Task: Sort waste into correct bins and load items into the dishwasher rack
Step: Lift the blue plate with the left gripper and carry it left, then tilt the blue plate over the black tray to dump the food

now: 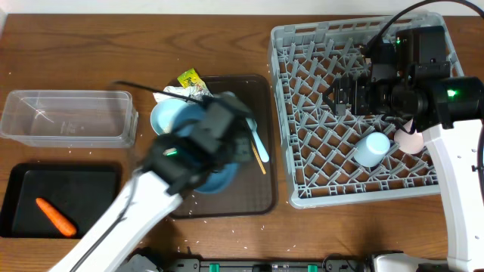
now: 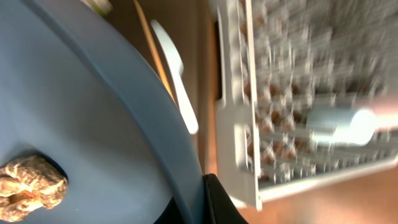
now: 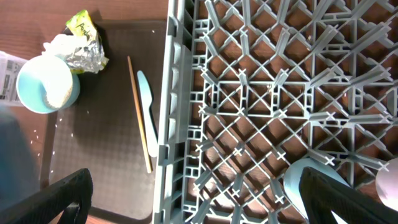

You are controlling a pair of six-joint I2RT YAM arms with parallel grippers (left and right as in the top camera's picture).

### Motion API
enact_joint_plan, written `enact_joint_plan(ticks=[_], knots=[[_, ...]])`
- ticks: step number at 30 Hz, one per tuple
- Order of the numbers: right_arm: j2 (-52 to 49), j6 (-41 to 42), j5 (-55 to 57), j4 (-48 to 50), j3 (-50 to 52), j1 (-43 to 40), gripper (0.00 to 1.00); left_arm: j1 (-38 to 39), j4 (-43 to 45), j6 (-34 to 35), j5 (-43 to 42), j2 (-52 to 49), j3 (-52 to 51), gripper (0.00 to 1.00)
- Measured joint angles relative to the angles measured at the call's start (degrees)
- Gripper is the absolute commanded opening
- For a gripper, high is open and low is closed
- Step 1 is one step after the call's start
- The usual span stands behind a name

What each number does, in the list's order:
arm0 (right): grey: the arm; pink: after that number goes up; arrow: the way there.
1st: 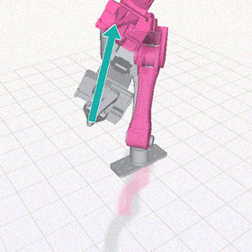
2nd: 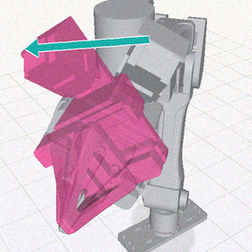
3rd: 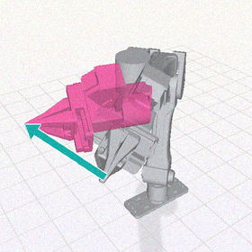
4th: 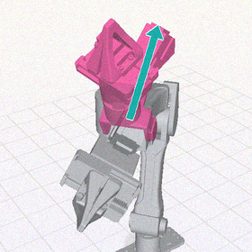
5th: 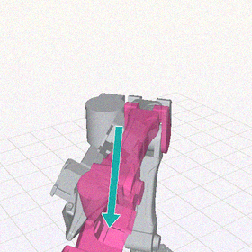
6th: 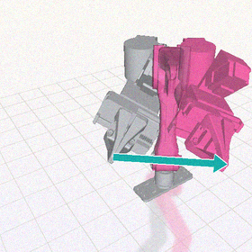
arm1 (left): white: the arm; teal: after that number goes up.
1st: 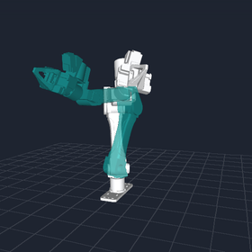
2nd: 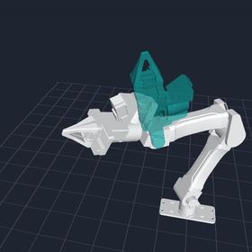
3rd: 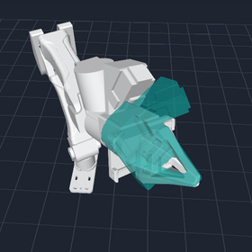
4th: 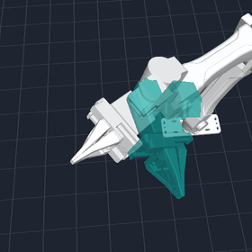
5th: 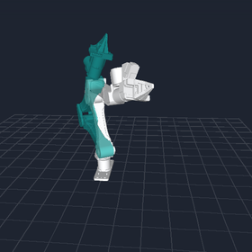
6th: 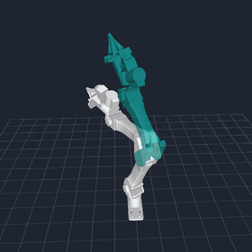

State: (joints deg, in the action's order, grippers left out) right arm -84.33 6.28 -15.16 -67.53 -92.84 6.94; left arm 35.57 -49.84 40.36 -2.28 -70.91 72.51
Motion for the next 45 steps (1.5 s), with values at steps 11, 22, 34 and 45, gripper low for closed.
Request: enact_joint_plan(ticks=[11, 22, 34, 45], knots=[[0.00, 0.00, 0.20, -0.79, 0.00, 0.00, 0.99, -29.66, -0.96, -10.51, 1.22, 19.82, -0.02, 0.06], [0.00, -0.15, 0.22, -1.66, 0.00, 0.00, 0.99, -53.20, -1.77, -18.14, -6.64, 22.84, -0.17, 0.06], [0.00, -1.07, 0.57, -2.19, 0.00, 0.00, 0.99, -72.26, 8.61, -25.44, -20.11, 21.59, -10.38, 0.06], [0.00, -1.16, 0.66, -2.51, 0.00, 0.00, 0.99, -76.56, 20.96, -32.57, -37.62, 20.94, -19.71, 0.06]])
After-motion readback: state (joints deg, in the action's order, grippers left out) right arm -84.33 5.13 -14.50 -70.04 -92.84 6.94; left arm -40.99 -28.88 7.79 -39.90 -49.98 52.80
